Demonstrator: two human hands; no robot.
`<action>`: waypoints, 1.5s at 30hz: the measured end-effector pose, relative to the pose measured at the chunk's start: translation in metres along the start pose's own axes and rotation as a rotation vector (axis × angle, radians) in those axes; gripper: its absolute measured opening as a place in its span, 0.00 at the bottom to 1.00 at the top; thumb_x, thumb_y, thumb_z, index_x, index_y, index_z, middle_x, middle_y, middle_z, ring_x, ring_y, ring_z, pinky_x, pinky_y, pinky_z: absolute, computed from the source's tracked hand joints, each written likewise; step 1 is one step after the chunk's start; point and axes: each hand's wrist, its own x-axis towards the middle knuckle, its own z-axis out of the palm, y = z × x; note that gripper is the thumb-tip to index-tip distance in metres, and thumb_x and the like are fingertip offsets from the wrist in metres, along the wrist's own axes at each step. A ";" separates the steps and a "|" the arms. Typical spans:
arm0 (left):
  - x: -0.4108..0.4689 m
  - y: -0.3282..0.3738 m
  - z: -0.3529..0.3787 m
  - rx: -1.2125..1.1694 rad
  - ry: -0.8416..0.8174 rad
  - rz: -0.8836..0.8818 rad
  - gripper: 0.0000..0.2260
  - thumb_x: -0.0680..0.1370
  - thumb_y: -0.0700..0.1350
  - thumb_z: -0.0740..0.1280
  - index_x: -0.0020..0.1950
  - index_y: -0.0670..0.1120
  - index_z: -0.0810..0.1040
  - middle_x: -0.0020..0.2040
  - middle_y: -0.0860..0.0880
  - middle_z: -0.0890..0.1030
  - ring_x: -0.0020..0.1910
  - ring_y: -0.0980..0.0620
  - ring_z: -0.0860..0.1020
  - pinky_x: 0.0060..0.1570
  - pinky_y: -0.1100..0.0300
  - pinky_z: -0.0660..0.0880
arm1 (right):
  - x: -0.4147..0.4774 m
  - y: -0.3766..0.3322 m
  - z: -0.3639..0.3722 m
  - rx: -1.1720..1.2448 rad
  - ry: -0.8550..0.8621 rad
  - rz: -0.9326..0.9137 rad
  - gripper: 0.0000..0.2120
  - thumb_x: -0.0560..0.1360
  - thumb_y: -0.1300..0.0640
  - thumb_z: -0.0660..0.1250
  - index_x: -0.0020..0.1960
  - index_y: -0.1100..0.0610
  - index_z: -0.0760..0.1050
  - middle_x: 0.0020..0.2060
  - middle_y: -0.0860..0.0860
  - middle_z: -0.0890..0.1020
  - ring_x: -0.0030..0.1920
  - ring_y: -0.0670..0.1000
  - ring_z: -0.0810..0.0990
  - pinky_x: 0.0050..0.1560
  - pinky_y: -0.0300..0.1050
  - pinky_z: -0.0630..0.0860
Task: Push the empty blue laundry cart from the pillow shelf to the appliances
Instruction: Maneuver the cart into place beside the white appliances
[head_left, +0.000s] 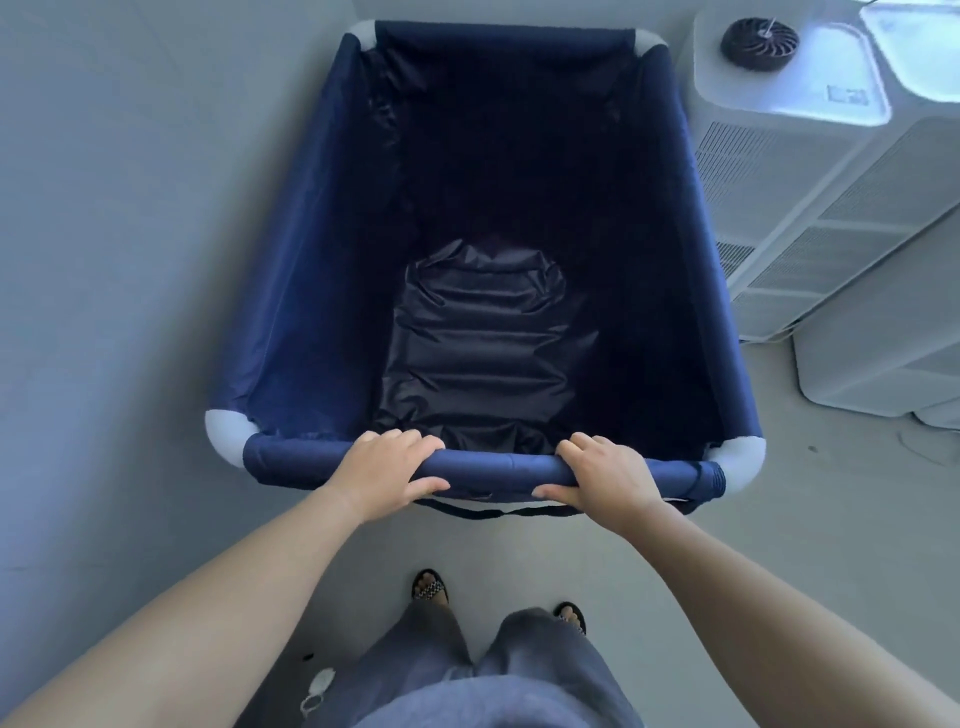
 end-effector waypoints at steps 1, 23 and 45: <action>0.001 -0.001 0.001 -0.002 0.003 0.008 0.22 0.76 0.65 0.55 0.63 0.53 0.67 0.53 0.54 0.76 0.51 0.52 0.74 0.50 0.57 0.69 | 0.001 -0.001 0.000 -0.007 -0.008 0.011 0.28 0.70 0.28 0.53 0.50 0.52 0.70 0.44 0.47 0.74 0.43 0.50 0.74 0.36 0.43 0.65; 0.004 -0.038 -0.014 0.018 -0.062 0.054 0.17 0.77 0.59 0.58 0.62 0.52 0.66 0.52 0.50 0.74 0.53 0.50 0.72 0.50 0.56 0.68 | 0.020 -0.034 -0.001 0.015 -0.020 0.056 0.28 0.71 0.29 0.54 0.46 0.55 0.68 0.44 0.50 0.74 0.43 0.52 0.75 0.39 0.44 0.66; -0.036 -0.024 0.021 -0.100 0.238 -0.195 0.21 0.78 0.50 0.60 0.71 0.53 0.62 0.65 0.52 0.69 0.67 0.50 0.64 0.70 0.47 0.50 | -0.017 -0.064 0.010 0.007 0.074 0.079 0.28 0.77 0.37 0.49 0.74 0.48 0.54 0.60 0.48 0.71 0.57 0.54 0.71 0.61 0.54 0.63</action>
